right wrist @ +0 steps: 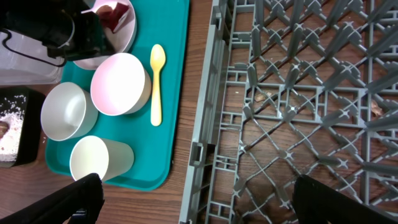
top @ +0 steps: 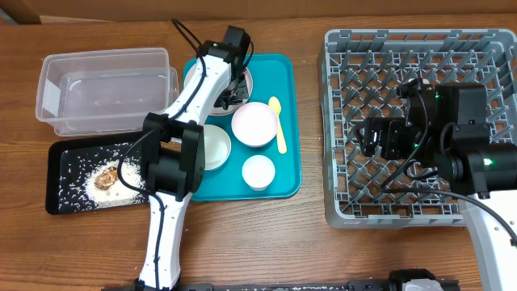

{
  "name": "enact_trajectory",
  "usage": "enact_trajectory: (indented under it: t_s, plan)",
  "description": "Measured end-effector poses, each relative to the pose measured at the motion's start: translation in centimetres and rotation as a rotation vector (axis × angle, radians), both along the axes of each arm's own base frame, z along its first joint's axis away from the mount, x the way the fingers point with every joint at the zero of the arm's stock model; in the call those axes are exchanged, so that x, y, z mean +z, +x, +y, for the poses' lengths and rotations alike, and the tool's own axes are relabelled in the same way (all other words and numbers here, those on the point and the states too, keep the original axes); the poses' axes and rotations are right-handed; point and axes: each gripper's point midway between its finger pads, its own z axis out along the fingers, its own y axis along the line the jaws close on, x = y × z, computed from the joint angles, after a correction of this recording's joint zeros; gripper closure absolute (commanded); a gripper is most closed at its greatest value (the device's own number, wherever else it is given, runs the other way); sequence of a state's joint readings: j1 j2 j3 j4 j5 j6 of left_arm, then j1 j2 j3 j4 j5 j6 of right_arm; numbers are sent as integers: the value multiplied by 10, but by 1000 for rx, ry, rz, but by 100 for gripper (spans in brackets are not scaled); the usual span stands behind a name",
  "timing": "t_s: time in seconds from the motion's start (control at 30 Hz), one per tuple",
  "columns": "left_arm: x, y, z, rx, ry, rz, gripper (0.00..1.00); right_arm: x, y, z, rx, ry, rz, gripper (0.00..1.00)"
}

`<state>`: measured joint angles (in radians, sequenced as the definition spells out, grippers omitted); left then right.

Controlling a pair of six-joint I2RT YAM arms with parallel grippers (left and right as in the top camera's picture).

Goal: Sort waste into correct bins and load items into the dishwasher
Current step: 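Grasp the white tissue on the plate with the left gripper, then carry the tissue to the clear plastic bin and release it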

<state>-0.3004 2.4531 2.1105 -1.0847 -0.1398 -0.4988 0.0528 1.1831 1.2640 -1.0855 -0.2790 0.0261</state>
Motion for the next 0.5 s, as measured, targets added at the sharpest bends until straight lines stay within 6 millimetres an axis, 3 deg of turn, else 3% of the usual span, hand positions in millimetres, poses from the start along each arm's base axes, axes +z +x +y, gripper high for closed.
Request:
enact_trajectory:
  t_s: [0.17,0.27,0.37,0.5]
  plan:
    - [3,-1,2,2,5,6,96,0,0,-1,-4,-5,1,0]
    - [16,-6,2,-3,6,37,96,0,0,-1,-3,-5,0,0]
    - [48,0,-3,-12,-34,15,96,0,0,-1,-4,-6,0,0]
    - [119,16,-11,-44,-128,-97,96,0,0,-1,-4,-6,1,0]
